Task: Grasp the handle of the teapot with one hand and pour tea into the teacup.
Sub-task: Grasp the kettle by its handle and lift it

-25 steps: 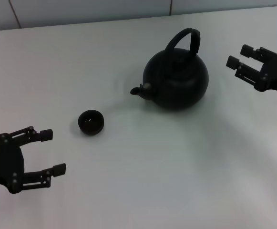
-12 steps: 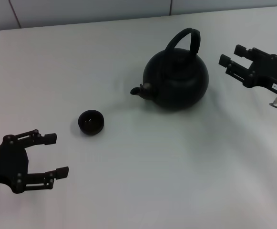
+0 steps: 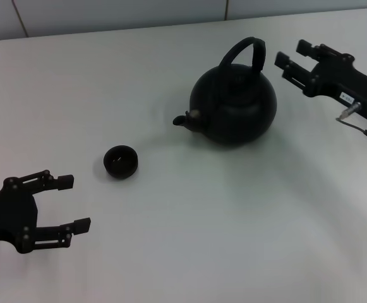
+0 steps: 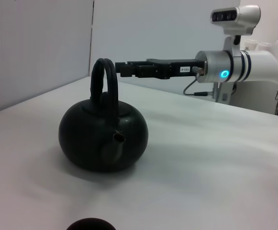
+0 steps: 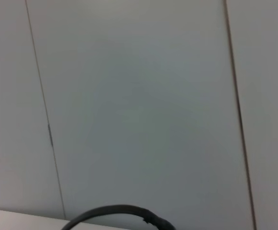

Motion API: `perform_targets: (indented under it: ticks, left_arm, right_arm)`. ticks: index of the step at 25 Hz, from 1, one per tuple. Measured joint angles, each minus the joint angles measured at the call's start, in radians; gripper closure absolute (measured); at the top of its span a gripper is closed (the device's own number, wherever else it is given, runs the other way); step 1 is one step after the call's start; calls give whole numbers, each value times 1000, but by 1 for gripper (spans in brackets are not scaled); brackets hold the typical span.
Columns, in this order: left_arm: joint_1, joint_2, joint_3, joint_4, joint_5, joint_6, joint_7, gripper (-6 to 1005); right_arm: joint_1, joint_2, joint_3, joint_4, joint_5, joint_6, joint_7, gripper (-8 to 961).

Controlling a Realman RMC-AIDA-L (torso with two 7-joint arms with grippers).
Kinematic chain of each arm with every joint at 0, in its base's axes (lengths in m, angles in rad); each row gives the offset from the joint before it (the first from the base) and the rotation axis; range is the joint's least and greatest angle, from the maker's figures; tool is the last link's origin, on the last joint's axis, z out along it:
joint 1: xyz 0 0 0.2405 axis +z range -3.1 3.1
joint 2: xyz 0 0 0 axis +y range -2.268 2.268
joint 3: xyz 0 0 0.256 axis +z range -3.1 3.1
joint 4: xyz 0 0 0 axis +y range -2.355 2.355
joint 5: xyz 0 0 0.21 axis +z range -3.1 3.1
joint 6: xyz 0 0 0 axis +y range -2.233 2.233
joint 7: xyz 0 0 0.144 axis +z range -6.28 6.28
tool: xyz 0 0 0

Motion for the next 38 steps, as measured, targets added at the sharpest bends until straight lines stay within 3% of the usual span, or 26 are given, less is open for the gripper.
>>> perform_targets:
  ticks: [13, 21, 38]
  left_arm:
    - [-2, 0, 3, 0, -5, -2, 0, 139]
    - [-2, -1, 4, 0, -6, -1, 0, 139]
    - [-7, -8, 4, -6, -9, -4, 0, 138]
  right_arm:
    - [48, -1, -6, 36, -7, 51, -3, 418]
    - [82, 1, -69, 50, -9, 118, -5, 432]
    - [118, 0, -61, 69, 1, 179, -29, 461]
